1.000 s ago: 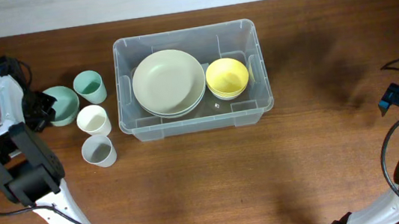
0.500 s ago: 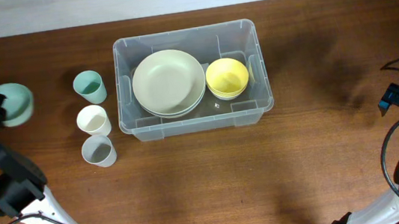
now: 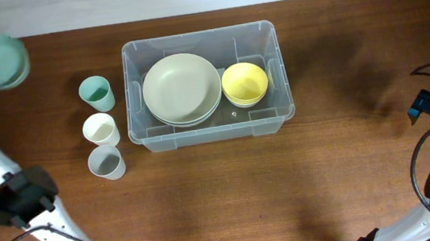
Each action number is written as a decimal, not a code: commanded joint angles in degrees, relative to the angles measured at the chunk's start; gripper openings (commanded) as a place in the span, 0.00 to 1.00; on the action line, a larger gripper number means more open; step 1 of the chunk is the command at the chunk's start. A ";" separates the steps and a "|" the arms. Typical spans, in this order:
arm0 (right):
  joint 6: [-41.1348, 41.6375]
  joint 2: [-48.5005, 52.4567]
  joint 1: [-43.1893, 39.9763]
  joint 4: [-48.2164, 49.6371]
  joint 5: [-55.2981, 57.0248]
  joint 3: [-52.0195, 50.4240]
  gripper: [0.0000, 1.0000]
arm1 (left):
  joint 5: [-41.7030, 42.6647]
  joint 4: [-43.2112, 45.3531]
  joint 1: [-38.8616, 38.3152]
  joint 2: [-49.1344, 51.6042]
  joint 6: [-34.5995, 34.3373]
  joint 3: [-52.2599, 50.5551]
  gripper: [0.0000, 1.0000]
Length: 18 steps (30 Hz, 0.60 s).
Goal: Pack container
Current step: 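Carry the mint green bowl right over the container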
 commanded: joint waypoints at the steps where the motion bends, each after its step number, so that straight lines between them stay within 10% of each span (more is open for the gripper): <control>1: 0.22 -1.03 -0.26 0.00 0.50 0.74 0.99 | 6.05 -1.09 -5.20 0.46 3.17 2.84 0.01; 18: 0.22 -1.03 -0.26 0.00 0.52 0.74 0.99 | 4.04 0.17 -37.07 0.48 9.29 3.13 0.02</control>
